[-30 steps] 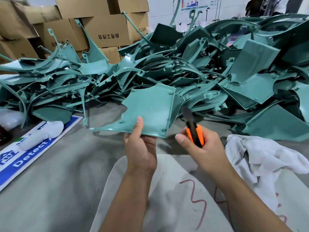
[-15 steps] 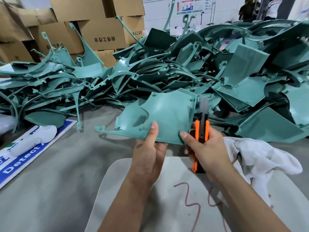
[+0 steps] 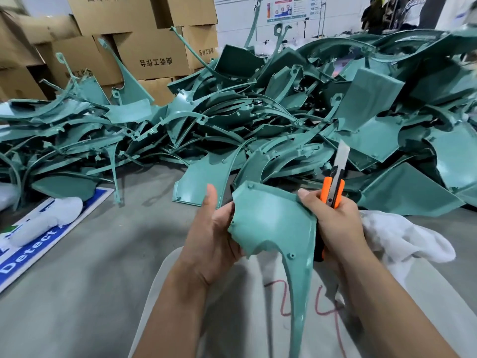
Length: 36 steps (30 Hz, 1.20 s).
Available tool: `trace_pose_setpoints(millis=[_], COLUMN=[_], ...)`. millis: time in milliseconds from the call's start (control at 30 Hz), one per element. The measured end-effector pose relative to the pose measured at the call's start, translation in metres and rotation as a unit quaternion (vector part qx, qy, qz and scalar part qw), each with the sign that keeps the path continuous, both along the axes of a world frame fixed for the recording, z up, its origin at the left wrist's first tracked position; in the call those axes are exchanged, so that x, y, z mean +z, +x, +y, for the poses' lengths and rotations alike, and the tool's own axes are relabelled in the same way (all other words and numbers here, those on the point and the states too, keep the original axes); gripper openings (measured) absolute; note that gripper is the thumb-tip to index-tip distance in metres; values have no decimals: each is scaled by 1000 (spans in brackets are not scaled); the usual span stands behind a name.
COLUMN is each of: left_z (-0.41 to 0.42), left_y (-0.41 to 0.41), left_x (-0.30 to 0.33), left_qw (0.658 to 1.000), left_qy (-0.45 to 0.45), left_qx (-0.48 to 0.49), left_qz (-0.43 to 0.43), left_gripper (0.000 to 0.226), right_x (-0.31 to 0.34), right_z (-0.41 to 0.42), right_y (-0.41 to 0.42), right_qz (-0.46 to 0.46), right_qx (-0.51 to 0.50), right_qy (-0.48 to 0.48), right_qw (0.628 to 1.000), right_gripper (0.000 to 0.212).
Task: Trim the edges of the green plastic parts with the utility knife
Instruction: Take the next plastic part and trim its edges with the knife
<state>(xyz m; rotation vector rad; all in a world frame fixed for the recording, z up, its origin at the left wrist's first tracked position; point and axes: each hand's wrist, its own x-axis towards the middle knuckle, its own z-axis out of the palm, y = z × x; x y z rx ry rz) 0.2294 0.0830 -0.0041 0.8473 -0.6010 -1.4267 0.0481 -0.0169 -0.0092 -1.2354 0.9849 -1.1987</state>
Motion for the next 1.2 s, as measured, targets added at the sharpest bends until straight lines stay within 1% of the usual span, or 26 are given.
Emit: trace_pose_setpoints(millis=[100, 133, 167, 233, 267, 300, 333, 367, 400, 433, 500, 533, 567, 600, 700, 767, 933, 1100, 1200], left_z=[-2, -2, -2, -3, -3, -2, -2, -1, -1, -1, -1, -1, 0, 0, 0, 1, 5, 5, 6], left_y=[-12, -13, -14, -10, -8, -7, -6, -6, -5, -4, -3, -2, -2, 0, 2, 3, 4, 2, 2], left_x=[-4, -5, -3, -1, -1, 0, 0, 1, 1, 1, 1, 0, 1, 1, 5, 6, 10, 12, 12], left_qw=[998, 997, 996, 995, 994, 993, 993, 992, 992, 991, 990, 989, 988, 986, 977, 972, 972, 970, 971], left_qy=[25, 35, 46, 60, 68, 75, 78, 81, 82, 84, 78, 73, 69, 66, 47, 40, 35, 33, 38], left_qx=[53, 63, 71, 80, 85, 89, 91, 94, 97, 101, 110, 113, 117, 125, 156, 168, 174, 181, 179], left_qz=[-24, -31, -32, -26, -22, -19, -13, -5, 3, 13, 38, 54, 73, 88, 140, 161, 153, 157, 152], left_gripper=[34, 28, 28, 43, 53, 60, 63, 64, 62, 57, 39, 33, 30, 31, 39, 36, 20, 24, 31], right_x=[-2, -2, -3, -5, -6, -7, -8, -9, -9, -8, -7, -6, -6, -6, -9, -11, -12, -10, -10], right_z=[-3, -2, -2, 0, 0, 0, -1, -1, -1, -2, -2, -2, -2, -2, 0, 3, 5, 8, 7], right_y=[0, 1, 1, 2, 1, 0, 0, -1, 0, 0, 2, 2, 3, 4, 5, 6, 5, 6, 5], right_qz=[92, 112, 133, 176, 190, 194, 187, 171, 153, 129, 49, 7, -9, 6, 121, 153, 191, 214, 223], right_qx=[-20, -26, -39, -87, -112, -131, -139, -138, -127, -112, -62, -33, -6, 12, 26, 30, 41, 17, -11], right_qy=[-79, -96, -113, -167, -199, -219, -218, -193, -157, -119, -38, -12, -14, -41, -177, -225, -272, -283, -289], right_qw=[992, 989, 984, 966, 955, 947, 948, 956, 967, 978, 996, 999, 1000, 999, 976, 962, 942, 935, 931], right_gripper=[26, 26, 26, 24, 27, 35, 45, 52, 55, 53, 50, 49, 47, 45, 44, 45, 44, 42, 41])
